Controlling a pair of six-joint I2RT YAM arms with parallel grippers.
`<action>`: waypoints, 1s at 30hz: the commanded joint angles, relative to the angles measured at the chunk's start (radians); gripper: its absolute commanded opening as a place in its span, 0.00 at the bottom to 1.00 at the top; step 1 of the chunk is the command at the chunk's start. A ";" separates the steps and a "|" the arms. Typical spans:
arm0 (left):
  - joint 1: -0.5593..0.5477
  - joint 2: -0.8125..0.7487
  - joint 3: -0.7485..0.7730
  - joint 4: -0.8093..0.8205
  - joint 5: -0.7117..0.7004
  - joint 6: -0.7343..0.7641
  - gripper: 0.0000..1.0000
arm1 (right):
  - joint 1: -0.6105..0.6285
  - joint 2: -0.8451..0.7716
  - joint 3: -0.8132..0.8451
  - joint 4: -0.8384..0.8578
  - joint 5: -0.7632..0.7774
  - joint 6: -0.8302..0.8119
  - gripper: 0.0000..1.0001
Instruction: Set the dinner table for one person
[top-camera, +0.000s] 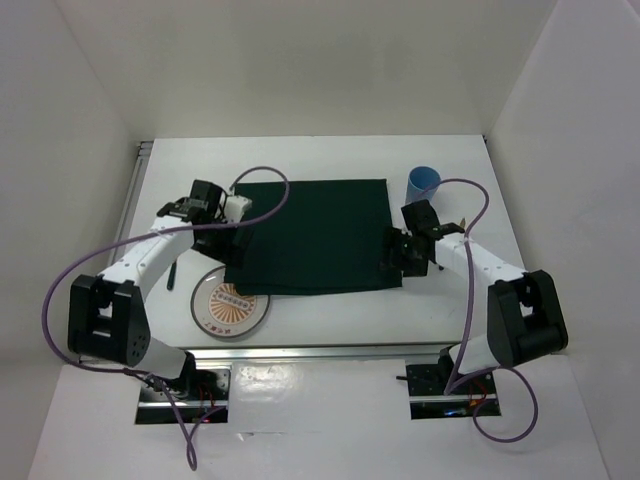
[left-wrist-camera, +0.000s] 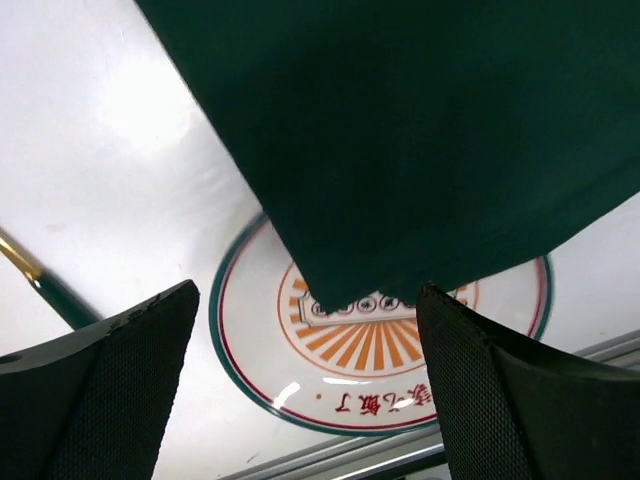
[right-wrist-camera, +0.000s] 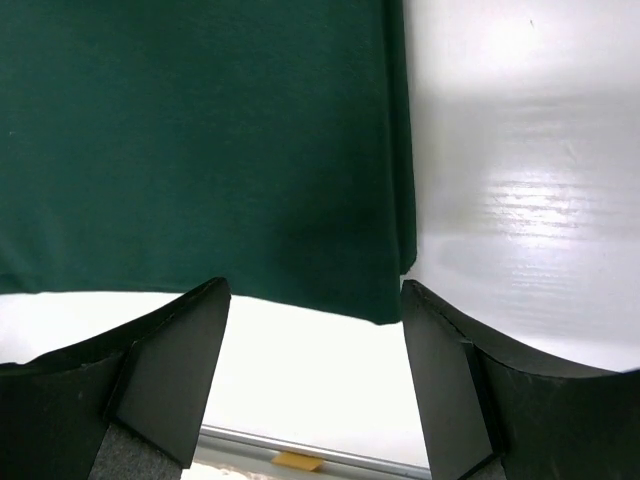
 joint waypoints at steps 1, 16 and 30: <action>-0.005 -0.125 -0.101 0.007 -0.073 0.059 0.95 | -0.030 -0.018 -0.055 0.124 -0.027 0.045 0.77; 0.114 -0.165 -0.379 0.143 -0.190 0.153 0.78 | -0.090 0.047 -0.204 0.388 -0.239 0.084 0.49; 0.123 -0.084 -0.444 0.387 -0.417 0.189 0.13 | -0.330 -0.180 -0.224 0.218 -0.114 0.028 0.00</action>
